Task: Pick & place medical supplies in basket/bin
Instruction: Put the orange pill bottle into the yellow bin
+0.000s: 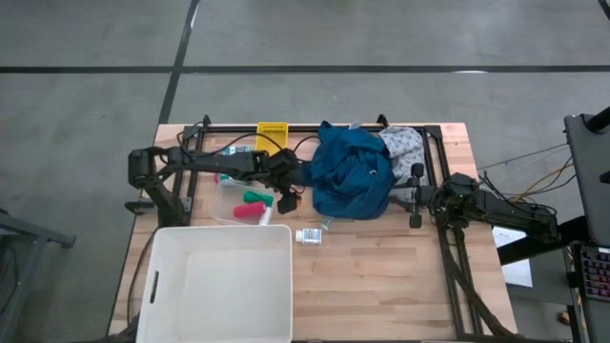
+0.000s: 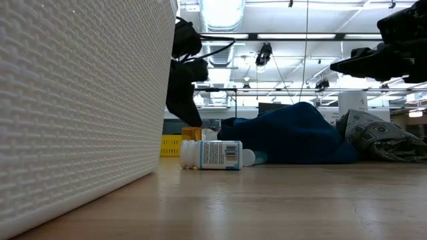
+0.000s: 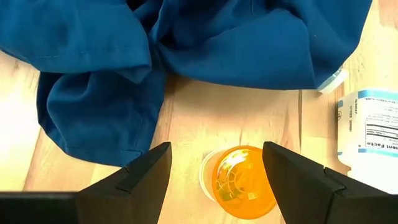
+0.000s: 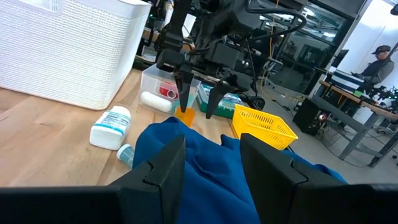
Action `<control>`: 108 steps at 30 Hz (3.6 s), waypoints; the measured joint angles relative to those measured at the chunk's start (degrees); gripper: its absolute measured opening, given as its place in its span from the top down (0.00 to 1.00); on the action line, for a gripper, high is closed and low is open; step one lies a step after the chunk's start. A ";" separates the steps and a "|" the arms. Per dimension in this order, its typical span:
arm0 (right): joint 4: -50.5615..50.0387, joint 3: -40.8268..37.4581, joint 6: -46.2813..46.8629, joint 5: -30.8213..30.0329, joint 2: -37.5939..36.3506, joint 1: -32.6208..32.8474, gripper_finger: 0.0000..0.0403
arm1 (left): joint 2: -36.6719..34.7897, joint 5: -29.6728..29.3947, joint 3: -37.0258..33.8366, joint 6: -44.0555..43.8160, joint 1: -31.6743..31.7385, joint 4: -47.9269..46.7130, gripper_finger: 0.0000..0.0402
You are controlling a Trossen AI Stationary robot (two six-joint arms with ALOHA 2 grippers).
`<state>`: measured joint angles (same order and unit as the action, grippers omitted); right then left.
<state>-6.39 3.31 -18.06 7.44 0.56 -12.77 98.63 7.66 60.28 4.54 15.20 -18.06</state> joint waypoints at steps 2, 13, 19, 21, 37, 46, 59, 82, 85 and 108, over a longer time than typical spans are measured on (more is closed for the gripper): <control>-0.01 0.00 0.00 0.00 0.00 0.00 0.63 | 0.00 -0.09 0.03 0.14 0.11 -0.04 0.36; -0.02 0.00 0.00 0.00 -0.02 0.01 0.63 | -0.17 -3.23 -0.62 1.28 0.43 -0.31 0.36; 0.00 0.00 0.00 0.00 0.00 0.01 0.63 | -0.22 -7.44 -0.45 1.03 1.88 -0.81 0.36; 0.00 0.00 0.00 0.00 0.00 0.01 0.63 | -0.22 -7.69 -0.31 1.03 2.44 -0.95 0.37; -0.02 0.00 0.00 -0.02 0.00 0.01 0.63 | -0.22 -7.12 5.71 1.47 1.72 -6.40 0.39; -0.02 0.00 0.00 0.00 -0.02 0.01 0.63 | -0.22 -6.52 4.04 0.89 1.01 -5.96 0.38; 0.00 0.00 0.01 -0.01 0.00 -0.01 0.63 | -0.22 -5.53 1.19 -0.46 1.01 -4.92 0.37; 0.00 0.00 0.02 -0.02 -0.02 -0.01 0.63 | 2.14 -5.73 1.15 -0.07 1.07 -5.75 0.40; -0.02 0.00 0.00 -0.02 0.00 0.01 0.63 | 2.14 -5.73 1.15 -0.07 1.07 -5.77 0.43; 0.00 0.00 0.00 -0.02 0.00 -0.01 0.63 | 1.21 -6.19 1.21 -0.53 1.11 -4.06 0.54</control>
<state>-6.39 3.31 -18.06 7.42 0.56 -12.78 99.84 1.48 61.49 4.00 16.32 -22.13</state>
